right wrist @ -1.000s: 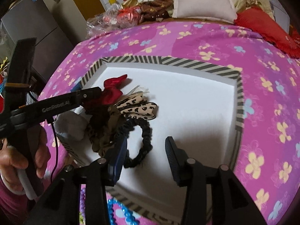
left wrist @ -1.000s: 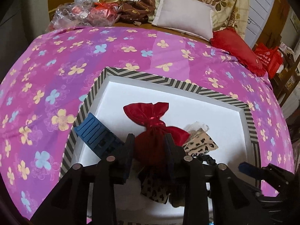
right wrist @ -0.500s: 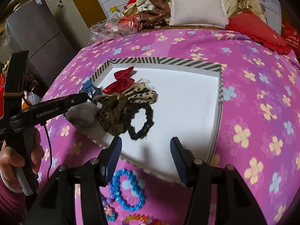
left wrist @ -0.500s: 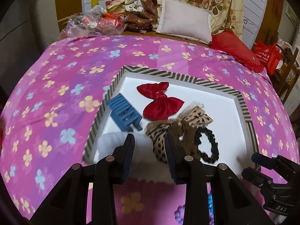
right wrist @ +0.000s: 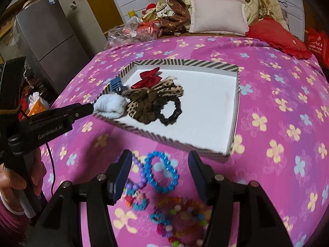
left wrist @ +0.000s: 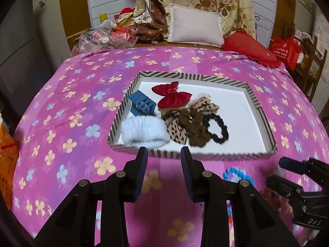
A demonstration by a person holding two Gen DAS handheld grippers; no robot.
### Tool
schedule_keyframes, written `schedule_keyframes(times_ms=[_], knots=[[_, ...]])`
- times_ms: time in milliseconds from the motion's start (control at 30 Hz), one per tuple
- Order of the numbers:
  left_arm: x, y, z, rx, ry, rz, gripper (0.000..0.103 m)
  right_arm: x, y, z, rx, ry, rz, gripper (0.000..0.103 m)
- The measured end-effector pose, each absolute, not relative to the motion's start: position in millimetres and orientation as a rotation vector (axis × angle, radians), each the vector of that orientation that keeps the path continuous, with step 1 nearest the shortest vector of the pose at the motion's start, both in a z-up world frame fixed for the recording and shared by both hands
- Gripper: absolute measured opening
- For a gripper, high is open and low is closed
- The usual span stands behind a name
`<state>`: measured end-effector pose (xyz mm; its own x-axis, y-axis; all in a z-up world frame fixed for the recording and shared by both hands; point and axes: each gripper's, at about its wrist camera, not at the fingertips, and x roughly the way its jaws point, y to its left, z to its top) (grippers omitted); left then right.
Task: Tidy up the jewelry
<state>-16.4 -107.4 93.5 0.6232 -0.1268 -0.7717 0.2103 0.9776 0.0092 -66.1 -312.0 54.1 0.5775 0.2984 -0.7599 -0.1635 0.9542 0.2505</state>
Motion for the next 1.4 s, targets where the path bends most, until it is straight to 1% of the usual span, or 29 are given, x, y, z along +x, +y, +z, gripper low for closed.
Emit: schedule_keyframes(times_ms=[167, 667, 1000, 1400], knots=[[-42.1, -110.7, 91.6, 0.111, 0.867, -0.203, 0.022, -85.2, -312.9, 54.6, 0.17, 0.908, 0.261, 0.063], [-82.0, -120.1, 81.3, 0.107, 0.879, -0.224, 0.022, -117.7, -317.5, 52.0, 0.166, 0.913, 0.24, 0.064], [-90.1, -121.0, 73.7, 0.108, 0.889, -0.213, 0.022, -125.8, -318.6, 48.6, 0.158, 0.916, 0.227, 0.068], [-91.0, -118.9, 70.8, 0.11, 0.893, -0.21, 0.022, -128.5, -322.8, 42.9, 0.162, 0.935, 0.226, 0.069]])
